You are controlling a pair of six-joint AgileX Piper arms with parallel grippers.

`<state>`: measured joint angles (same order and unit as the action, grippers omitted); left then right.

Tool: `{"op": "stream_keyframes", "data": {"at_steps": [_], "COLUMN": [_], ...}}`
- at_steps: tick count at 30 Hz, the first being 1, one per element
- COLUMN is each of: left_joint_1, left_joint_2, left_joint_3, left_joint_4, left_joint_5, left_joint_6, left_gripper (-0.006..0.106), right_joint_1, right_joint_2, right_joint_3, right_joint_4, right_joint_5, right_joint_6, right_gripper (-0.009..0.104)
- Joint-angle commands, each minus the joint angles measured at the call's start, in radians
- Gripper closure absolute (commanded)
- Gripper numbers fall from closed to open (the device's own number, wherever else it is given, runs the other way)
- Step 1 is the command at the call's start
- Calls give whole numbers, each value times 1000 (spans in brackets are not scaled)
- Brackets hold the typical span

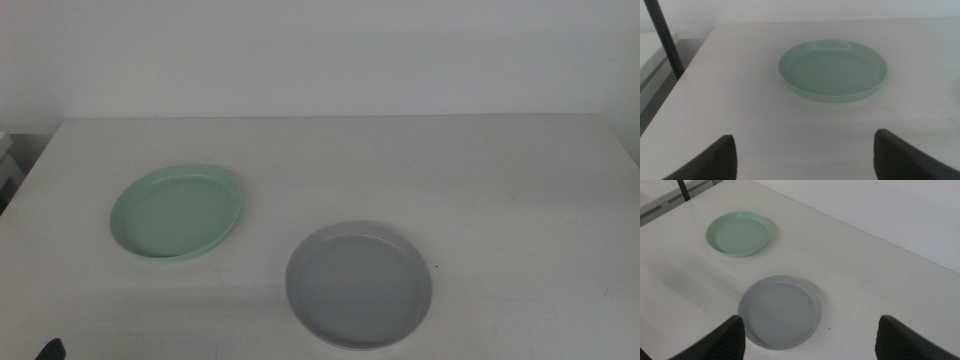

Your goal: Stack the three bowls on top of each other.

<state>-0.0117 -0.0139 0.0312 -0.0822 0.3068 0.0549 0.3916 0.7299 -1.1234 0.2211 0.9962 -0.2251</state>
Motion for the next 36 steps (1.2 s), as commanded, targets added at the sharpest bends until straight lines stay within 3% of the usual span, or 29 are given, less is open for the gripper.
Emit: {"op": "stream_keyframes", "data": {"at_steps": [1,9,25,36], "left_joint_1": [1,1,1,1], "left_joint_2": [-6,243,990,1199], "left_joint_3": [-7,-228,-1091,-1145], "left_joint_4": [7,10,10,15], "left_joint_5": [-81,-120,405,382], "left_joint_6": [-1,-33,-31,-42], "left_gripper": [0,0,0,0], "right_joint_1": [-1,-1,-1,-1], "right_joint_2": [0,0,0,0], "right_joint_3": [-24,-24,-24,-24], "right_joint_4": [0,1,1,0], "right_joint_5": [-72,-72,-72,-72], "right_joint_6": [-5,-5,-5,-5], "right_gripper": [29,29,29,29]}}
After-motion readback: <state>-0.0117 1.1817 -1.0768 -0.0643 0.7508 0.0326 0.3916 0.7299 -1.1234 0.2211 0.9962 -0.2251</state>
